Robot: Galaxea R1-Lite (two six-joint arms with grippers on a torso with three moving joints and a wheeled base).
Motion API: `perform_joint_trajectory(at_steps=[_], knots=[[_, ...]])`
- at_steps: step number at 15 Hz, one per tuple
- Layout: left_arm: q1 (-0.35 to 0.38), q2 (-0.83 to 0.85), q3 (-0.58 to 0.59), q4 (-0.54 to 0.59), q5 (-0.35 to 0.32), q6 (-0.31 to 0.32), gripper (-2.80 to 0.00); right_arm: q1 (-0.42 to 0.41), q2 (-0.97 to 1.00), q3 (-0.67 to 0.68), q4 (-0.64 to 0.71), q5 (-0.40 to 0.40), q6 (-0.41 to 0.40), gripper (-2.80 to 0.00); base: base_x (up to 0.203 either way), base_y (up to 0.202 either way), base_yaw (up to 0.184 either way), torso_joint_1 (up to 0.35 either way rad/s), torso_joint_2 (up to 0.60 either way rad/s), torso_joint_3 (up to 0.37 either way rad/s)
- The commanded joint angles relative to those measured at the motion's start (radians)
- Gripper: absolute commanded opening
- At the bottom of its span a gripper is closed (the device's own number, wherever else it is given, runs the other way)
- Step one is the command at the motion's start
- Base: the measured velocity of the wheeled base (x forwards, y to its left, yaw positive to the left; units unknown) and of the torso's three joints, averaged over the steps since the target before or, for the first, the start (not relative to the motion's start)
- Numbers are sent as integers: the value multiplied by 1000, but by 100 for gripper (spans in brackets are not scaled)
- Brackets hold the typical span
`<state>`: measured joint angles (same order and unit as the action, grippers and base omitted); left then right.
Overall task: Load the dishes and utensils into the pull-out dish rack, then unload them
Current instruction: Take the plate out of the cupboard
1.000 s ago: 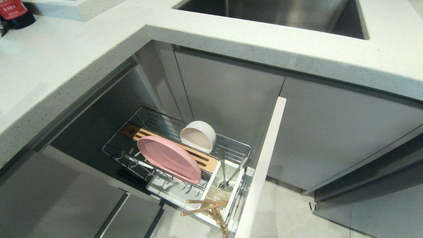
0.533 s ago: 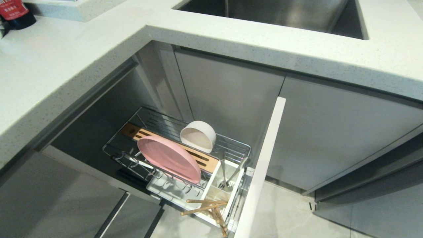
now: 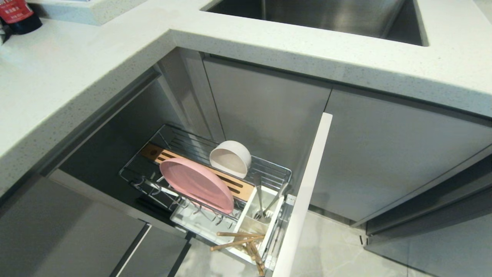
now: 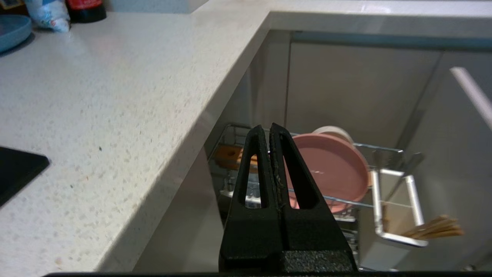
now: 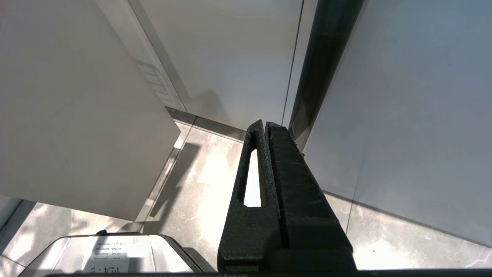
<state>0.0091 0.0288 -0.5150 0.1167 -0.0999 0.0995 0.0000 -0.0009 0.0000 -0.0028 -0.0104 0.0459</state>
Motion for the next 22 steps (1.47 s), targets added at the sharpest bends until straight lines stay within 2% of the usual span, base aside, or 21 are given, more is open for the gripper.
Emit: perform_joint_trajectory(at_steps=[1,3,5,6,7,12,15,22], knots=[[0,-26,197,-175,28,8,-280,0,1,0,0,0,0,-280,0,0,0,0,0,0],[0,-27,403,-376,68,41,-280,0,1,0,0,0,0,-280,0,0,0,0,0,0],[0,-27,515,-474,88,100,-280,0,1,0,0,0,0,-280,0,0,0,0,0,0],[0,-27,518,-455,94,117,-280,0,1,0,0,0,0,-280,0,0,0,0,0,0],[0,-27,516,-389,98,121,-280,0,1,0,0,0,0,-280,0,0,0,0,0,0],[0,-27,515,-165,93,118,-280,1,1,0,0,0,0,-280,0,0,0,0,0,0],[0,-27,515,-119,47,109,-280,0,1,0,0,1,0,-280,0,0,0,0,0,0],[0,-27,515,-101,59,4,-280,0,1,0,0,0,0,-280,0,0,0,0,0,0]])
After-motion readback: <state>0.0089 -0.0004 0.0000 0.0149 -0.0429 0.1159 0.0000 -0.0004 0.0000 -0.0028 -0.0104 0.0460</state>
